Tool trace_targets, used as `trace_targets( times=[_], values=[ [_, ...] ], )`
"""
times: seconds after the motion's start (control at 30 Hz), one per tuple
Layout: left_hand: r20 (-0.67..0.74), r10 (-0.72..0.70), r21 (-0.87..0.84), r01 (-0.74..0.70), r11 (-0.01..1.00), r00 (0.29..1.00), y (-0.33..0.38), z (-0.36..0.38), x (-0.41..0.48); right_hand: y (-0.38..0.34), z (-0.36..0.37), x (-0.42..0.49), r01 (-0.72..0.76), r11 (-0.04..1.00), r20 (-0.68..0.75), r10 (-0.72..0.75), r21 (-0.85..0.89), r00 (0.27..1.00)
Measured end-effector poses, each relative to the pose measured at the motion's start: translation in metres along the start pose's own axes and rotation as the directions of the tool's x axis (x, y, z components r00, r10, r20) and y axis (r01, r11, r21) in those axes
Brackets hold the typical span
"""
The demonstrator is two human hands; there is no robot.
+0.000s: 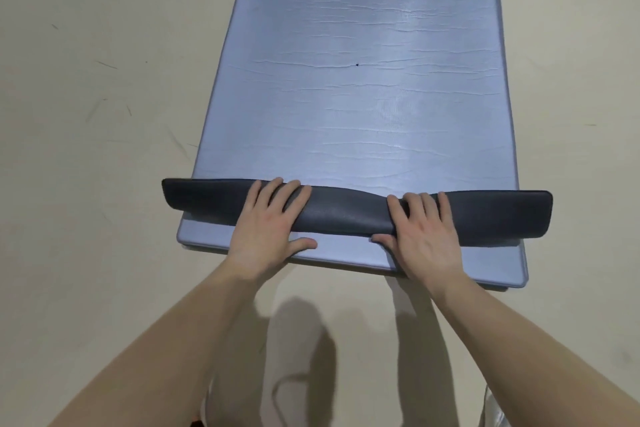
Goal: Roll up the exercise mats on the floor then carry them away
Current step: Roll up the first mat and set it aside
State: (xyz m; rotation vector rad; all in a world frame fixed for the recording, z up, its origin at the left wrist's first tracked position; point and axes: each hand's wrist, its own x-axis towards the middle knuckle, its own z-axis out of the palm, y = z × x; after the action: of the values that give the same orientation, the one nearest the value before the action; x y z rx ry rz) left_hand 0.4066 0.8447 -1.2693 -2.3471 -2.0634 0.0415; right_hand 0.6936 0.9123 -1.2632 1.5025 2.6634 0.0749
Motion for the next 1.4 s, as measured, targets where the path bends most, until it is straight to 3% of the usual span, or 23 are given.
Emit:
trace_targets(
  times=[0.17,0.33,0.57,0.63,0.73,0.8,0.9,1.0,1.07,1.1,1.27,1.4],
  values=[
    [0.138,-0.083,-0.118,0.099,0.988,0.987,0.001,-0.013,0.015,0.007,0.003,0.007,0.011,0.991,-0.033,-0.007,0.13,0.999],
    [0.216,-0.133,-0.125,0.163,0.979,0.967,0.008,-0.046,0.008,0.006,-0.044,0.016,-0.055,0.988,0.206,0.025,0.143,0.978],
    [0.443,-0.088,-0.121,0.157,0.98,0.892,0.018,-0.081,-0.012,0.018,-0.075,-0.01,-0.187,0.941,0.504,0.02,0.283,0.863],
    [0.46,-0.094,-0.128,0.171,0.977,0.883,0.014,-0.079,-0.003,0.015,-0.072,-0.009,-0.198,0.947,0.468,0.059,0.253,0.882],
    [0.504,-0.098,-0.163,0.205,0.965,0.858,0.006,-0.07,0.017,-0.008,-0.062,-0.017,-0.212,0.961,0.168,0.182,0.176,0.969],
    [0.521,-0.081,-0.159,0.189,0.969,0.85,0.004,-0.065,0.03,-0.02,-0.055,-0.032,-0.14,0.983,0.05,0.135,0.119,0.99],
    [0.493,-0.086,-0.151,0.182,0.972,0.866,0.002,-0.061,0.045,-0.012,-0.05,-0.025,0.004,1.0,0.264,0.0,-0.017,0.965],
    [0.143,-0.12,-0.075,0.131,0.988,0.982,0.013,-0.049,0.042,0.001,-0.05,0.014,0.04,0.999,0.376,-0.046,0.024,0.925],
    [-0.103,-0.131,-0.06,0.125,0.99,0.986,0.033,-0.037,0.02,0.008,-0.047,0.032,0.075,0.994,0.41,-0.101,0.078,0.907],
    [-0.136,-0.121,-0.094,0.109,0.99,0.983,0.04,-0.031,0.009,0.011,-0.046,0.033,0.086,0.992,0.388,-0.116,0.094,0.914],
    [0.05,0.037,-0.142,-0.03,0.989,0.998,0.026,-0.014,-0.002,-0.005,-0.021,-0.021,0.079,0.993,-0.025,-0.077,0.092,0.997],
    [0.088,0.107,-0.234,-0.084,0.969,0.99,0.016,-0.021,0.018,-0.005,-0.017,-0.015,0.025,0.999,0.049,-0.027,0.04,0.998]
  ],
)
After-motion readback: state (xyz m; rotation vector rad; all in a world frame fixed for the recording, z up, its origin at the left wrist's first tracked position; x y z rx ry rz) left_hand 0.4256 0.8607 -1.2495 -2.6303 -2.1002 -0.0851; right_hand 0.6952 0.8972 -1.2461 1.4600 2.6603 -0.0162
